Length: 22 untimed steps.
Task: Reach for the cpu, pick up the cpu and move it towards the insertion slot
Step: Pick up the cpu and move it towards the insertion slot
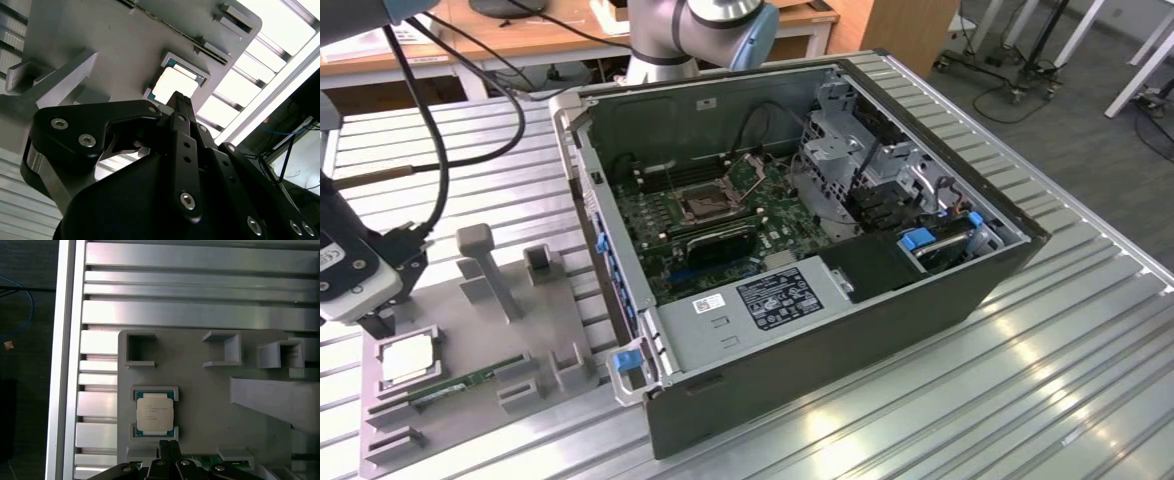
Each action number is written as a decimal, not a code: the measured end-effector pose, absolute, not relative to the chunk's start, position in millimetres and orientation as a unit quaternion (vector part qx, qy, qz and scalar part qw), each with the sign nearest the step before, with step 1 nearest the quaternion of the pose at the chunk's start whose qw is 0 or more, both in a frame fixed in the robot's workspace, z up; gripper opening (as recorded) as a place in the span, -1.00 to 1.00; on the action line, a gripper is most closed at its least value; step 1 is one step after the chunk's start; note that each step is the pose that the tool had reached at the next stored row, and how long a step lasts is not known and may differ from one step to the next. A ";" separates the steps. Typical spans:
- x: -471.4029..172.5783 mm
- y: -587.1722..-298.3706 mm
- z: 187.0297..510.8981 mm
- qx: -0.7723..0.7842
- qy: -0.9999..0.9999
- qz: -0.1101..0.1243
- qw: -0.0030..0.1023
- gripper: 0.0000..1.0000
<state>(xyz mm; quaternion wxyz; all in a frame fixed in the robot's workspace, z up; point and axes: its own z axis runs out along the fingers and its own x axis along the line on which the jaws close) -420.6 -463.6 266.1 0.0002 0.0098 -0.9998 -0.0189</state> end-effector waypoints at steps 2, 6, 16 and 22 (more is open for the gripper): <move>-420.6 -463.6 264.5 0.010 -1.000 -0.019 0.000 -0.79; -420.6 -463.6 258.2 0.010 -1.000 -0.019 0.000 -0.79; -420.7 -462.9 250.3 0.010 -1.000 -0.019 0.000 -0.79; -420.9 -461.9 248.0 0.010 -1.000 -0.019 0.000 -0.79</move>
